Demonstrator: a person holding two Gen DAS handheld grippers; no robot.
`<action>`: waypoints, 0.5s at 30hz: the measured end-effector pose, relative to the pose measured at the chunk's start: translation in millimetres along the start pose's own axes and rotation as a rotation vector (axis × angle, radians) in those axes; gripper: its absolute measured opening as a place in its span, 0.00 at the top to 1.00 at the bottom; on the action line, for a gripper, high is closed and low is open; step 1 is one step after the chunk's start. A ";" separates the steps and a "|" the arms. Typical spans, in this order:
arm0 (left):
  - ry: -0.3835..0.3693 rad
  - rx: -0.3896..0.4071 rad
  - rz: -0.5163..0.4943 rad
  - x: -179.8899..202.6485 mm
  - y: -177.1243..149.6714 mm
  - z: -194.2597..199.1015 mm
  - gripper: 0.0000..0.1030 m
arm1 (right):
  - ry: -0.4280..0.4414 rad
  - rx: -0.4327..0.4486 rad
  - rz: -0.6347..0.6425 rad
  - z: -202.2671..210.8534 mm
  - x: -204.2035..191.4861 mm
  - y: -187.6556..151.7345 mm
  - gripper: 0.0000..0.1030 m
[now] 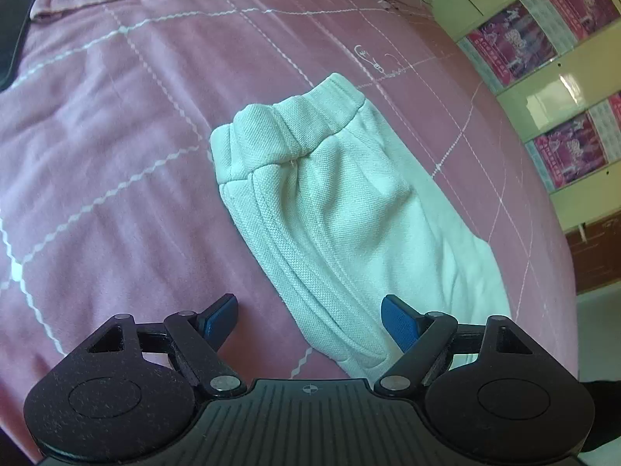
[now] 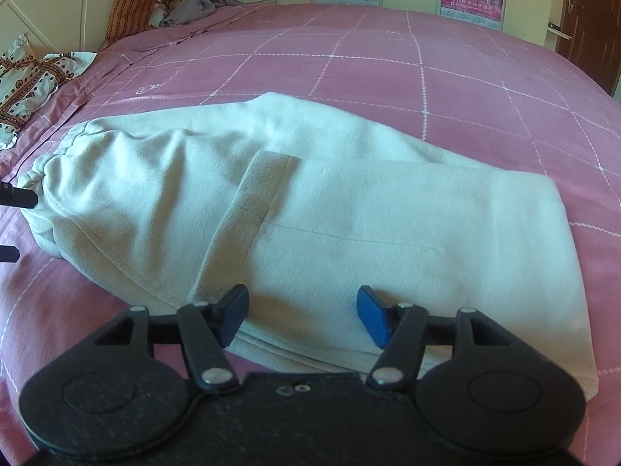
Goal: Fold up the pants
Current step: 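Grasp the waistband end with the left gripper and lift it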
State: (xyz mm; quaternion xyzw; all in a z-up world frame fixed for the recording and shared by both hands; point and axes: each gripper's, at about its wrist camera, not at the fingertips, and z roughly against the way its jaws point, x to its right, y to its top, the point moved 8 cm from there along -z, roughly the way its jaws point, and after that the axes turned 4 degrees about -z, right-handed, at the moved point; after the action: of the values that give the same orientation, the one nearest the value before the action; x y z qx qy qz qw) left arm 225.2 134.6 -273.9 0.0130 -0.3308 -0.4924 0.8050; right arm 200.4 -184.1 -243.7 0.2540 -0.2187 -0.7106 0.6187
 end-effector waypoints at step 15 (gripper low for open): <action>-0.152 -0.012 0.160 6.4 10.9 -53.9 0.77 | -0.006 0.011 -0.002 -4.1 1.9 -0.6 0.35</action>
State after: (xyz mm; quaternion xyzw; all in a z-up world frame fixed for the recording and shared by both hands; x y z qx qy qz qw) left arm 265.0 118.6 -308.9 -0.0555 -0.3881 -0.4280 0.8143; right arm 202.3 -185.8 -247.4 0.2557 -0.2240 -0.7108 0.6158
